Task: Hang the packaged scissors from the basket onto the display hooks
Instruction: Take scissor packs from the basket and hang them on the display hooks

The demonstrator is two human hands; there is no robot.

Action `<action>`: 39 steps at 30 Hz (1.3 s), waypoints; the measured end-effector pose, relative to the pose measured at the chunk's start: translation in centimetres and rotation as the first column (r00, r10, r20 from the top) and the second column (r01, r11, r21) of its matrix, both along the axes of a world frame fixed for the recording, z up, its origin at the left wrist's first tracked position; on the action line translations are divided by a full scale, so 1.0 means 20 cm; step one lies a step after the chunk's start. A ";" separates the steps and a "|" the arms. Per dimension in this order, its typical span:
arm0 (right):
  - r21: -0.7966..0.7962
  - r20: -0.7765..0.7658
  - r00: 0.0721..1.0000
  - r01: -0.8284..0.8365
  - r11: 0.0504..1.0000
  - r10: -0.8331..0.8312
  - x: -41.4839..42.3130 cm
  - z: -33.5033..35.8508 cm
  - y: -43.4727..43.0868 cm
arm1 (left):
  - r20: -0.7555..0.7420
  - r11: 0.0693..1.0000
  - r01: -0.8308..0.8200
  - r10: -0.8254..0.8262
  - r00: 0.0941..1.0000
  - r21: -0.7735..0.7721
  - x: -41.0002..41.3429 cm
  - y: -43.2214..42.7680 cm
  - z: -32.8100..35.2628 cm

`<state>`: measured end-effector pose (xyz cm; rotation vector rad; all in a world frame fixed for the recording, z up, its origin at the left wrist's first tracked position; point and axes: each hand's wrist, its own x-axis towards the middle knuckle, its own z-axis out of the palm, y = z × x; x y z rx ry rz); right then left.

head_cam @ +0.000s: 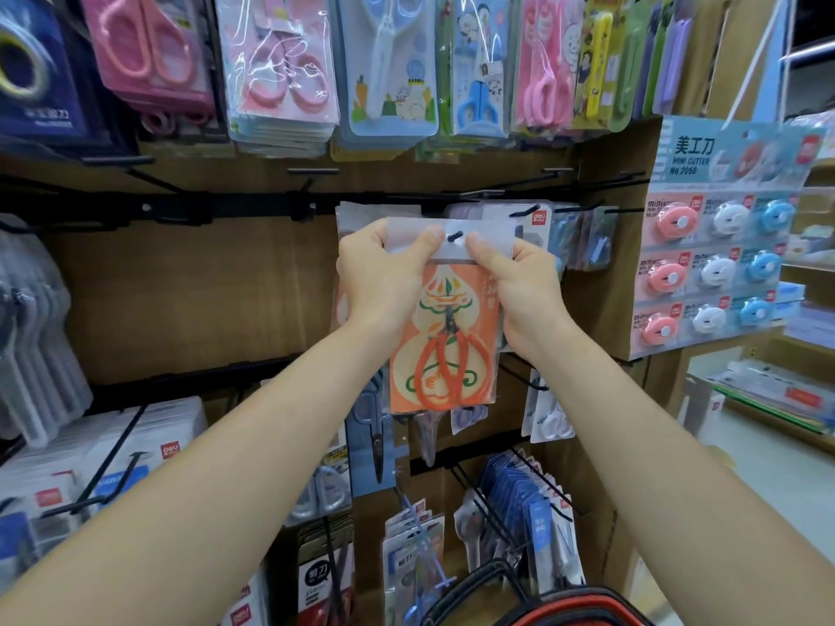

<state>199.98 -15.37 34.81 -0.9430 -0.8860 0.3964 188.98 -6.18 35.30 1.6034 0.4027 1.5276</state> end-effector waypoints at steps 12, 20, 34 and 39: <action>0.501 0.709 0.163 0.567 0.653 -0.686 -0.03 -0.30 0.12 | -0.085 0.994 0.038 -0.029 0.996 0.101 -0.09 0.07 -0.02; 0.211 0.944 0.055 0.660 0.721 -0.326 0.02 -0.31 0.23 | -0.176 0.992 0.017 0.006 0.984 0.129 -0.26 0.15 -0.13; 0.016 1.000 -0.028 0.737 0.676 0.006 0.11 -0.19 0.67 | -0.907 0.910 -0.064 0.413 0.079 0.409 -0.55 0.07 -0.55; -0.057 0.995 -0.011 0.742 0.668 0.097 0.09 -0.16 0.77 | -0.872 0.878 -0.120 0.476 0.114 0.464 -0.56 0.08 -0.63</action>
